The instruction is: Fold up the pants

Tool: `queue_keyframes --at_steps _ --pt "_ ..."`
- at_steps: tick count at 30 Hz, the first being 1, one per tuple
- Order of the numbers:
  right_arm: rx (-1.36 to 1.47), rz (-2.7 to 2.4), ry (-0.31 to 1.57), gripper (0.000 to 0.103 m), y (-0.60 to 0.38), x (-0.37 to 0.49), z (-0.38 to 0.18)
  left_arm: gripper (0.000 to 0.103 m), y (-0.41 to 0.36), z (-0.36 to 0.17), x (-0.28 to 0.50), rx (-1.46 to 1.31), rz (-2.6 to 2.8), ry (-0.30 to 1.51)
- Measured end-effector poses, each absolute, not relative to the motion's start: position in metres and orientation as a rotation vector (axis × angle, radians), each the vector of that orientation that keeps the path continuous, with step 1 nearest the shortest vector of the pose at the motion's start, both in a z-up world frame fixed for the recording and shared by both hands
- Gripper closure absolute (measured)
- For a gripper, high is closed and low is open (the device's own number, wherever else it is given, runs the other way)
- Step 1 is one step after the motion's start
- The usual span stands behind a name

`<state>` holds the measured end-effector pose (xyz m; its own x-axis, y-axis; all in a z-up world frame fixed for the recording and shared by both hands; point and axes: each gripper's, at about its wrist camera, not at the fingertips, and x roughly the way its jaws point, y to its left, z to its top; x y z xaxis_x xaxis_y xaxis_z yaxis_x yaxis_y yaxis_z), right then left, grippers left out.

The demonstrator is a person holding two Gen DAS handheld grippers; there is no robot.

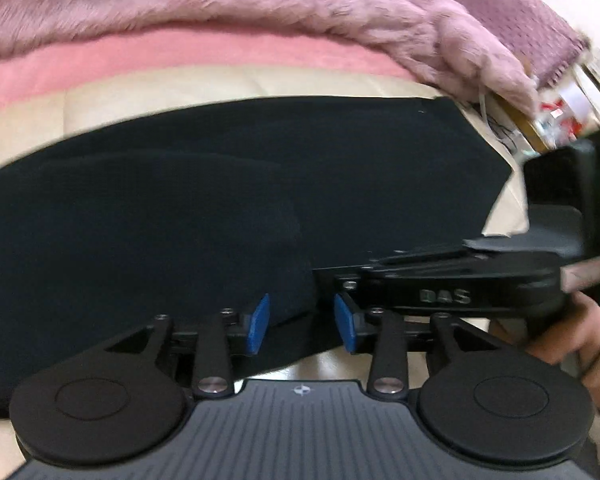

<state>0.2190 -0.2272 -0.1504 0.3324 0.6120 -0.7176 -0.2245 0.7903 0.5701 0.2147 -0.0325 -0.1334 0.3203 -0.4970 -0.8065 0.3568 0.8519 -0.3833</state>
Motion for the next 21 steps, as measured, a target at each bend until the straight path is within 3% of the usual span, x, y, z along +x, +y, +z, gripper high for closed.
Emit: queue_keyframes --at_steps 7,13,15,18,21 --pt "0.346 0.569 1.101 0.103 -0.225 0.215 -0.148 0.066 0.000 -0.153 0.241 -0.479 -0.492 1.147" --pt "0.287 0.529 1.023 0.102 -0.226 0.210 -0.128 0.065 0.012 -0.133 0.250 -0.473 -0.441 1.055" --pt "0.301 0.515 0.991 0.098 -0.229 0.214 -0.125 0.065 0.024 -0.132 0.257 -0.462 -0.398 1.041" --pt "0.322 0.492 0.967 0.079 -0.229 0.226 -0.125 0.065 0.039 -0.134 0.271 -0.459 -0.332 1.024" --pt "0.329 0.486 0.953 0.077 -0.224 0.241 -0.131 0.066 0.055 -0.140 0.281 -0.475 -0.278 1.023"
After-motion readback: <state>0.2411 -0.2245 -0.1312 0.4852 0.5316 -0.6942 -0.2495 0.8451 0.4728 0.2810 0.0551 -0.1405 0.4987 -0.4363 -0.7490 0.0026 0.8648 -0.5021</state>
